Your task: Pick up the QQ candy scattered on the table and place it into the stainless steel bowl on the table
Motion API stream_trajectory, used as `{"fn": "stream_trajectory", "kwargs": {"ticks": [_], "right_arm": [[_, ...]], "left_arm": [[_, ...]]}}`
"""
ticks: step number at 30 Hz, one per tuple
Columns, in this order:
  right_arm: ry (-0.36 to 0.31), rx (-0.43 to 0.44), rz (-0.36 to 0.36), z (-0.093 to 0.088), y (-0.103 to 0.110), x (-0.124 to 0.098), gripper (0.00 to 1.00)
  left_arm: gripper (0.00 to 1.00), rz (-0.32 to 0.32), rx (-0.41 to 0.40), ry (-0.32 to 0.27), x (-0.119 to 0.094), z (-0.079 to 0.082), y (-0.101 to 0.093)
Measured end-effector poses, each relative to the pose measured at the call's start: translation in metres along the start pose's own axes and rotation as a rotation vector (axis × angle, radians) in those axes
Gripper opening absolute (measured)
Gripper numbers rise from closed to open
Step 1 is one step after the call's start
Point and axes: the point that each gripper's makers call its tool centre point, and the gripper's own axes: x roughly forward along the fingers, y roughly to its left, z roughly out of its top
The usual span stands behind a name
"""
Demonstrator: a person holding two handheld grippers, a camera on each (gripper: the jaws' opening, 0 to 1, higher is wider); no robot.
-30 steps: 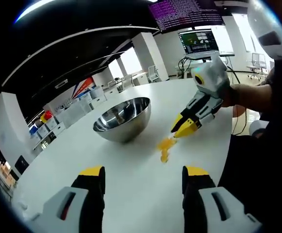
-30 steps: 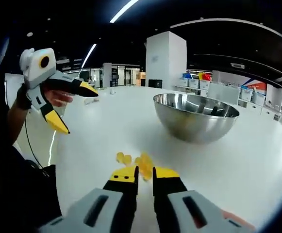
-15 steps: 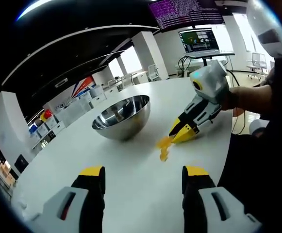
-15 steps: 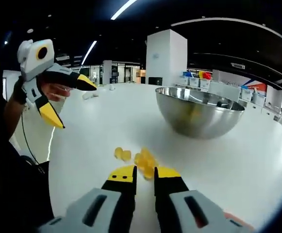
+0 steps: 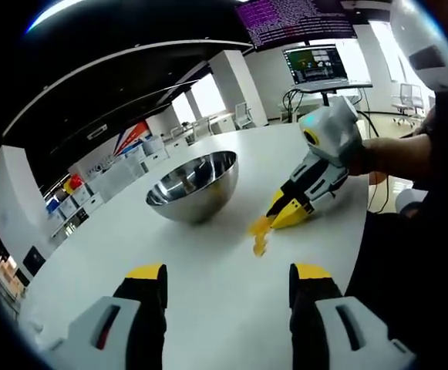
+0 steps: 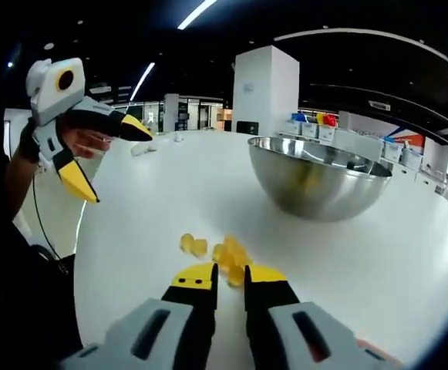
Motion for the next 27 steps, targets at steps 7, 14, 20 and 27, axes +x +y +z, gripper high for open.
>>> {"fn": "stream_trajectory", "kwargs": {"ticks": [7,14,20,27], "right_arm": [[0.003,-0.014,-0.003,-0.0009,-0.0008,0.001,0.12],[0.008,-0.025,-0.01,-0.002,-0.0014,0.001,0.08],[0.016,-0.013,-0.007,-0.0017,-0.002,0.0006,0.04],[0.02,-0.041,-0.007,-0.0016,-0.0002,-0.0004,0.04]], "left_arm": [[0.64,0.001,-0.002,-0.003,-0.0002,0.0001,0.0003],[0.64,0.0,0.001,0.001,-0.0004,-0.0008,-0.0001],[0.64,-0.006,-0.005,-0.008,-0.0008,0.0017,-0.0015],[0.64,-0.001,-0.003,-0.005,-0.0011,0.0008,-0.0005]]}}
